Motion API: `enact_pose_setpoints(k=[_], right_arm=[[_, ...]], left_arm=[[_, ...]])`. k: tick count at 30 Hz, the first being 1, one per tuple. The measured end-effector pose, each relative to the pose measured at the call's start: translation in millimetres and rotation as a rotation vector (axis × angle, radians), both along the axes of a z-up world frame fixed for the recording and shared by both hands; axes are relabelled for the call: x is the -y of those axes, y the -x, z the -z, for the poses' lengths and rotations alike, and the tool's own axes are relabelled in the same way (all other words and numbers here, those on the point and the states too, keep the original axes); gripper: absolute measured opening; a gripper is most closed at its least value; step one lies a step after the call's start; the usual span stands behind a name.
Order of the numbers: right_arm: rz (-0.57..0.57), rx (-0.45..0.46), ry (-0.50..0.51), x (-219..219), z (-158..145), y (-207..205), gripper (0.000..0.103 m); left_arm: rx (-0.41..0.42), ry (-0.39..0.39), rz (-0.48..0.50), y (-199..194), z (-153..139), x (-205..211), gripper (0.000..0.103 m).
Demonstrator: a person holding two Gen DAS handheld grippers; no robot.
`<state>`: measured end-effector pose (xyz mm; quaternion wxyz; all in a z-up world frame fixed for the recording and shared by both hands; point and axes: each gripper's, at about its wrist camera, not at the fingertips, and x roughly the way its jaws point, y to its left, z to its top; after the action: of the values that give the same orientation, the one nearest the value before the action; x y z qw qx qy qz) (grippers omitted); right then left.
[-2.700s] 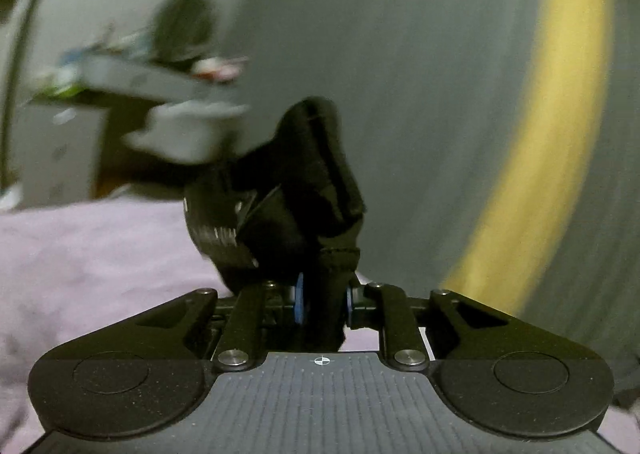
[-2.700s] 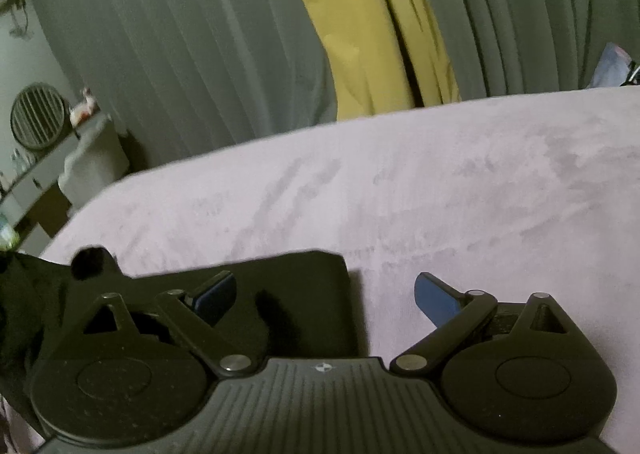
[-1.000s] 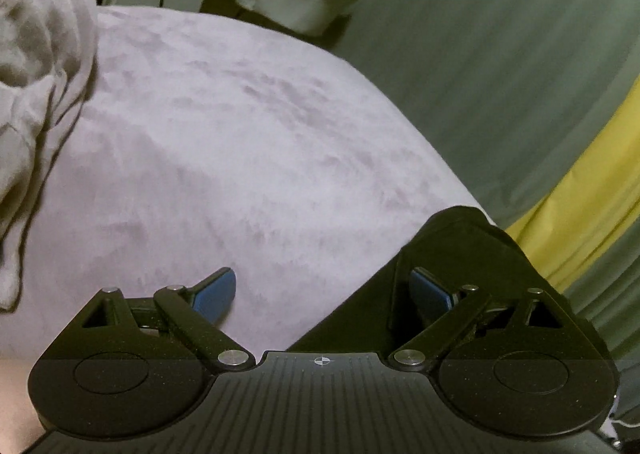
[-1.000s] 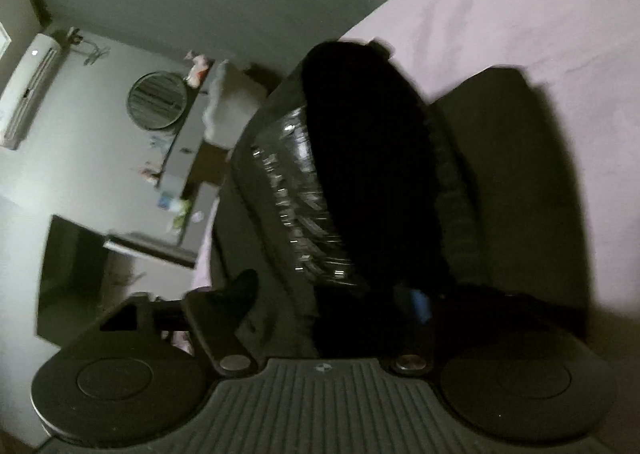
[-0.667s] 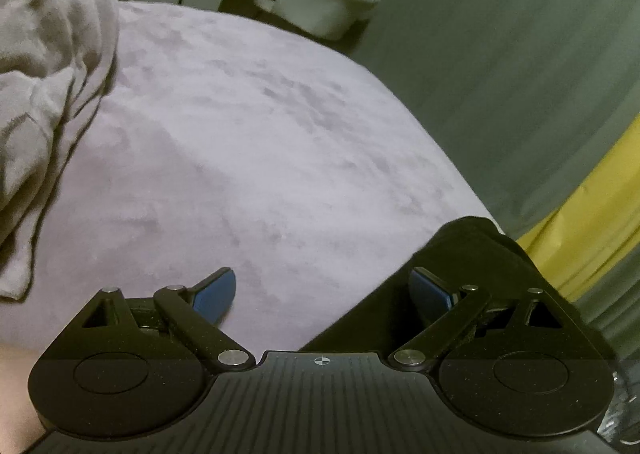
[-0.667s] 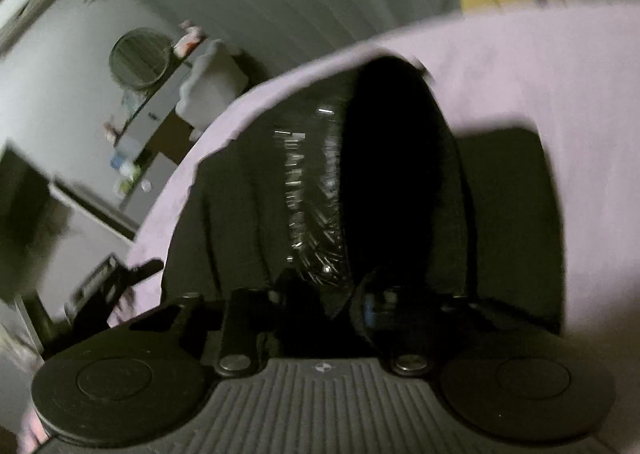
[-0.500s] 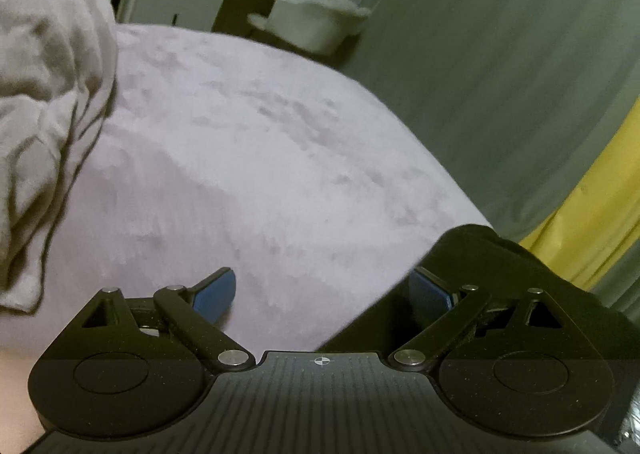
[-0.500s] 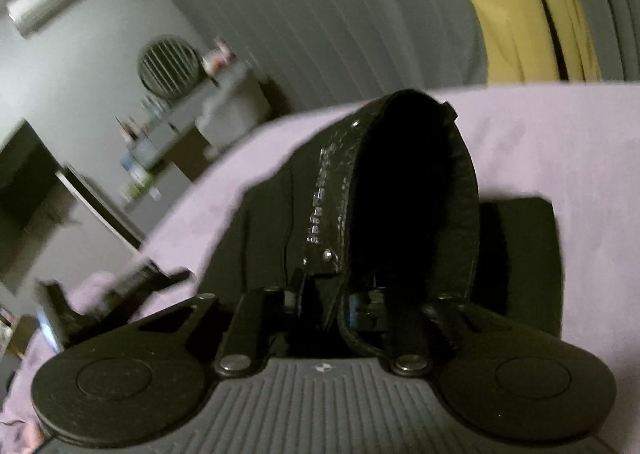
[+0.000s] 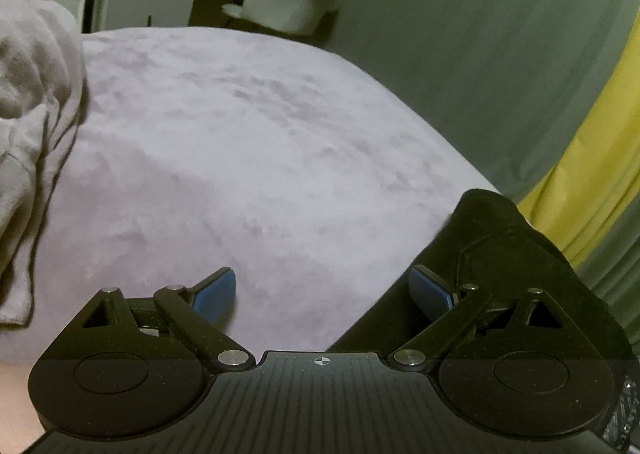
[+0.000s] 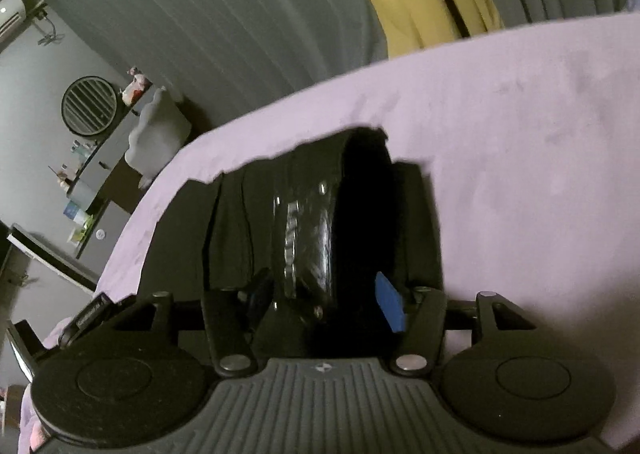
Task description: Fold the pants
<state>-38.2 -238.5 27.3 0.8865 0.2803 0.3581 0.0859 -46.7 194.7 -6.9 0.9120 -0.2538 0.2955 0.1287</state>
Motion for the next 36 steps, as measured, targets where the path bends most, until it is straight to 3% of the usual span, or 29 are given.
enact_pose_setpoints(k=[6,8,10,11,16,19,24,28,32,34,35,36], right_arm=[[-0.007,0.103,0.22,-40,-23,-20,0.056],[0.003,0.102,0.306,-49,-33,-28,0.056],[0.007,0.106,0.328,-54,-35,-31,0.055],[0.018,0.113,0.411,-64,-41,-37,0.053],[0.07,0.115,0.418,-63,-45,-42,0.052],[0.053,0.129,0.507,-70,-46,-39,0.051],[0.104,0.155,0.566,-73,-55,-39,0.051],[0.035,0.233,0.56,-87,-62,-36,0.051],[-0.077,0.235,0.519,-102,-44,-45,0.051],[-0.092,0.234,0.625,-112,-26,-47,0.051],[-0.092,0.234,0.625,-112,-26,-47,0.051],[-0.134,0.248,0.754,-122,-6,-48,0.051]], left_arm=[[-0.004,-0.035,-0.002,0,-2,6,0.097],[-0.006,-0.042,-0.005,0,-2,8,0.097],[-0.008,-0.046,-0.006,-1,-2,9,0.098],[-0.008,-0.046,-0.007,-1,-2,9,0.098],[-0.008,-0.053,-0.005,-2,-1,9,0.098],[-0.01,-0.055,-0.004,-3,0,8,0.098],[-0.011,-0.057,-0.005,-3,0,8,0.098],[0.002,-0.074,-0.011,-3,-1,10,0.098],[0.099,-0.137,0.011,4,-8,19,0.098],[0.137,-0.156,0.044,4,-10,24,0.098],[0.14,-0.167,0.052,3,-10,25,0.098],[0.136,-0.176,0.06,0,-9,27,0.098]])
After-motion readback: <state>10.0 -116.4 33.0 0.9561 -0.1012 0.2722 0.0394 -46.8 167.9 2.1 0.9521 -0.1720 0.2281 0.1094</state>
